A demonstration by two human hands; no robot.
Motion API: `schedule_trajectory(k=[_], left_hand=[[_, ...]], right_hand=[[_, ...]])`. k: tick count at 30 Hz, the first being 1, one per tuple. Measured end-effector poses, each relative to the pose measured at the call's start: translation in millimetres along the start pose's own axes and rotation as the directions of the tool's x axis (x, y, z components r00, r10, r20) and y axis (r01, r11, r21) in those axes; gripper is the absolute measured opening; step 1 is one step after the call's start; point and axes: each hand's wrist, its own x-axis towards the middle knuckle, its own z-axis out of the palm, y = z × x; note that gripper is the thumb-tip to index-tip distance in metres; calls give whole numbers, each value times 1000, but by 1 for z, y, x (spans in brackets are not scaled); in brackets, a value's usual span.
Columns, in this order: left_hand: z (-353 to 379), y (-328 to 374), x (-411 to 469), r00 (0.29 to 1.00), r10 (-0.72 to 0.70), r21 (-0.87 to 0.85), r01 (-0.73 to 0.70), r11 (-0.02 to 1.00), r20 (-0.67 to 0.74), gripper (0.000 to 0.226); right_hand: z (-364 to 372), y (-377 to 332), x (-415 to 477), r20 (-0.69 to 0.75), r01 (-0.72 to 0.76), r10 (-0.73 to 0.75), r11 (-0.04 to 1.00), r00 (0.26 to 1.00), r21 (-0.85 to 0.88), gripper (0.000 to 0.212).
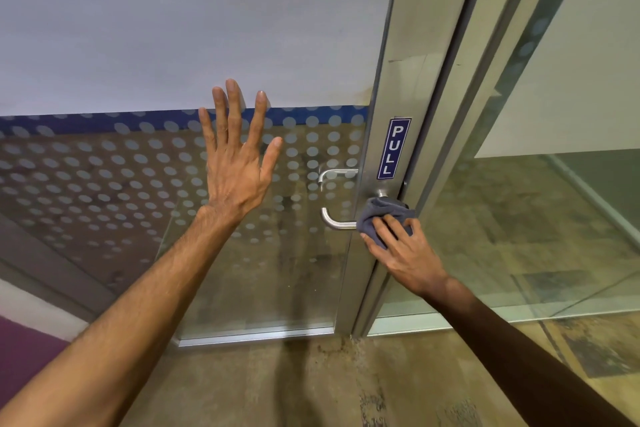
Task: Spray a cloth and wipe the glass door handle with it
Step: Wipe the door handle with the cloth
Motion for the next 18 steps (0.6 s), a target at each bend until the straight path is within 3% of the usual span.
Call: schedule_trajectory(k=[4, 7, 8, 10, 12, 14, 16, 18], left_hand=[[-1, 1, 0, 1000, 2, -4, -2, 1000, -6, 67], [-2, 3, 0, 1000, -6, 1, 6, 1000, -3, 69], [-2, 3, 0, 1000, -11, -2, 11, 1000, 2, 69], [-4, 5, 0, 1000, -15, -5, 15, 1000, 5, 69], [-5, 6, -1, 1000, -18, -10, 19, 1000, 7, 69], [-6, 7, -1, 1000, -24, -17, 24, 1000, 8, 68], [-8, 9, -2, 999, -39, -19, 39, 999, 7, 69], [-9, 10, -2, 999, -52, -28, 52, 998, 0, 69]], right_hand=[[-8, 1, 1, 35, -106, 103, 990, 994, 97, 34], [-17, 0, 3, 166, -379, 342, 863, 925, 333, 58], [-20, 0, 3, 201, -469, 426, 757, 882, 454, 59], [-27, 2, 3, 267, -560, 578, 415, 771, 718, 50], [-40, 7, 5, 401, -538, 687, -17, 606, 843, 46], [-56, 12, 5, 576, -383, 668, -433, 471, 816, 45], [-69, 15, 4, 697, -130, 558, -731, 451, 669, 41], [-77, 15, 2, 725, 25, 466, -849, 507, 528, 42]])
